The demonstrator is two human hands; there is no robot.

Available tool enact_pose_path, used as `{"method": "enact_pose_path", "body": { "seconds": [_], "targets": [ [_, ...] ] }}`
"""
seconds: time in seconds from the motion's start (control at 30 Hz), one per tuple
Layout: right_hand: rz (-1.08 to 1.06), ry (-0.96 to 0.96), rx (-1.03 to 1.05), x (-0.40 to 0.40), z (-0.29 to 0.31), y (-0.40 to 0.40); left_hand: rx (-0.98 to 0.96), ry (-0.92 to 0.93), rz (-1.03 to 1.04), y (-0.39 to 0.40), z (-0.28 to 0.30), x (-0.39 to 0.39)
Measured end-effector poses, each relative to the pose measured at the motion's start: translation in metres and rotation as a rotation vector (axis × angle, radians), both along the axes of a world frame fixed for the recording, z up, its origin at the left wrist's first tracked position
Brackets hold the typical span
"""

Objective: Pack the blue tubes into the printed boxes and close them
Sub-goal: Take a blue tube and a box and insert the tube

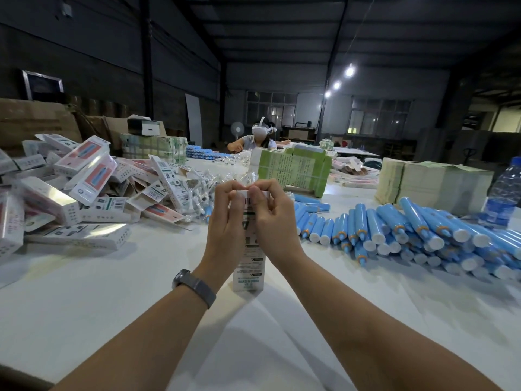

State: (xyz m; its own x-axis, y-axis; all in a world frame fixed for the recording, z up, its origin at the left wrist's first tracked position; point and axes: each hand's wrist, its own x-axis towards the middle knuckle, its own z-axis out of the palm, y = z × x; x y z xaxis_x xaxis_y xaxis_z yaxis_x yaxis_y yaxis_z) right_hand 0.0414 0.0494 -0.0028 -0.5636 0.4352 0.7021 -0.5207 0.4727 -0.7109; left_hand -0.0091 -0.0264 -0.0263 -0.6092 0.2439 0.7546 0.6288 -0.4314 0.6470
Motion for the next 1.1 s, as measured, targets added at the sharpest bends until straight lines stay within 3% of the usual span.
{"method": "enact_pose_path", "body": {
  "seconds": [0.37,1.1],
  "targets": [
    [-0.164,0.056,0.137,0.003,0.0,-0.002,-0.043,0.096,0.256,0.002,0.005,0.001],
    [-0.223,0.045,0.151,0.0,0.0,-0.003,-0.06,0.117,0.236,0.005,-0.009,0.001]
  ]
}}
